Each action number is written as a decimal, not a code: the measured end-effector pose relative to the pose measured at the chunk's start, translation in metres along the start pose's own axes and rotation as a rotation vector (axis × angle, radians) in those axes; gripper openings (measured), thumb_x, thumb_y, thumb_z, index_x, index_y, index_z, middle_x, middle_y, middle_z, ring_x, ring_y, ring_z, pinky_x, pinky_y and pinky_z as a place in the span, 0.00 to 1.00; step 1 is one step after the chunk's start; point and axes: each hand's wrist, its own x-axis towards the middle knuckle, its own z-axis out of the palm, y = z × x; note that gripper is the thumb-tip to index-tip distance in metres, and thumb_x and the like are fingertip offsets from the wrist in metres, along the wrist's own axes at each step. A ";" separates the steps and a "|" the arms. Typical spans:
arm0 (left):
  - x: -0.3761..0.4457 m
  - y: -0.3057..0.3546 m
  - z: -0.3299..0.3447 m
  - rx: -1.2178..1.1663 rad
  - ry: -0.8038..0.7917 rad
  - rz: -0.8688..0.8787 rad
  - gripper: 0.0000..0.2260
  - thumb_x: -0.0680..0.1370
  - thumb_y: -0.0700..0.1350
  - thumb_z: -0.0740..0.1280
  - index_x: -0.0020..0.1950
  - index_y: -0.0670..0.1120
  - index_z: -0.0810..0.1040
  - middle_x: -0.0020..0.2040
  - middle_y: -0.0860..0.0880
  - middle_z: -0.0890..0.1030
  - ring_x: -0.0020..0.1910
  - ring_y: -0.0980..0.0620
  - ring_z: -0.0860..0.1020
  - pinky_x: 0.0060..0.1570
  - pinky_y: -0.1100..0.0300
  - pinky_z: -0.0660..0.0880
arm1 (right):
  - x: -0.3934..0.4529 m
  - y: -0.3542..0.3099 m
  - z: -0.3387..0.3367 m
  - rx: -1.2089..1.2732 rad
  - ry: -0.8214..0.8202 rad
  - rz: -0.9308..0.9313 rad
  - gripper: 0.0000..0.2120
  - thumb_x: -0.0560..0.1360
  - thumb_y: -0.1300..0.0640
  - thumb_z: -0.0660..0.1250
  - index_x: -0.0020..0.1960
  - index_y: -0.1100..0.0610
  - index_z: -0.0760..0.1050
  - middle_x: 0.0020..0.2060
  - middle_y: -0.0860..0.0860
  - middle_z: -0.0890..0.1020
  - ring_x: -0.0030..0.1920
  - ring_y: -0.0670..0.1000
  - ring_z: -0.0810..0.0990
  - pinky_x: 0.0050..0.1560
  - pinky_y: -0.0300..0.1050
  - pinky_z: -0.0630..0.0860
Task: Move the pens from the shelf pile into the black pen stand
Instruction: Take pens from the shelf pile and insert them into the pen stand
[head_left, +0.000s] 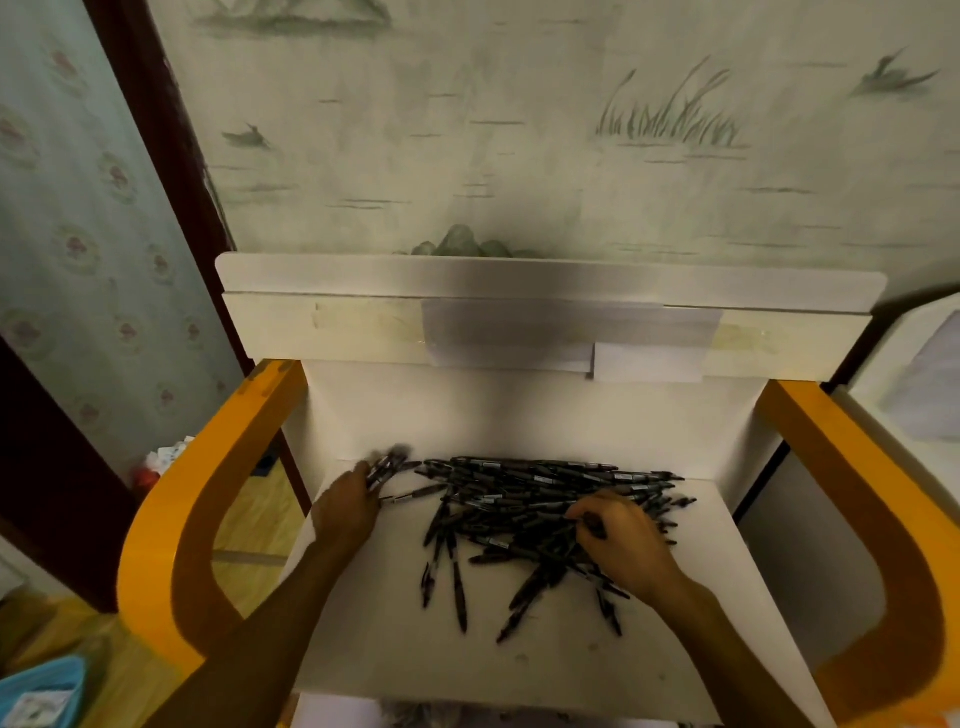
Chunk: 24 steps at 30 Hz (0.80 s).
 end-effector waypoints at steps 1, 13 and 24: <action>0.008 -0.004 0.001 0.031 -0.023 0.005 0.17 0.79 0.47 0.66 0.68 0.48 0.73 0.56 0.43 0.80 0.53 0.41 0.80 0.45 0.50 0.79 | 0.001 -0.001 0.000 0.000 0.000 0.001 0.11 0.76 0.61 0.66 0.56 0.52 0.81 0.52 0.48 0.80 0.52 0.48 0.78 0.52 0.42 0.77; 0.042 -0.022 0.017 0.060 -0.140 0.118 0.22 0.79 0.45 0.66 0.73 0.54 0.70 0.62 0.43 0.69 0.51 0.40 0.78 0.46 0.50 0.79 | -0.002 0.005 -0.003 0.009 0.030 0.045 0.12 0.75 0.61 0.66 0.54 0.50 0.82 0.51 0.46 0.80 0.51 0.46 0.78 0.51 0.40 0.75; 0.015 -0.004 -0.003 -0.408 0.033 -0.016 0.08 0.80 0.41 0.67 0.56 0.39 0.77 0.42 0.41 0.81 0.38 0.42 0.78 0.35 0.54 0.71 | 0.007 0.001 0.006 -0.012 0.000 0.019 0.12 0.75 0.61 0.66 0.55 0.51 0.82 0.51 0.47 0.80 0.50 0.49 0.79 0.51 0.44 0.77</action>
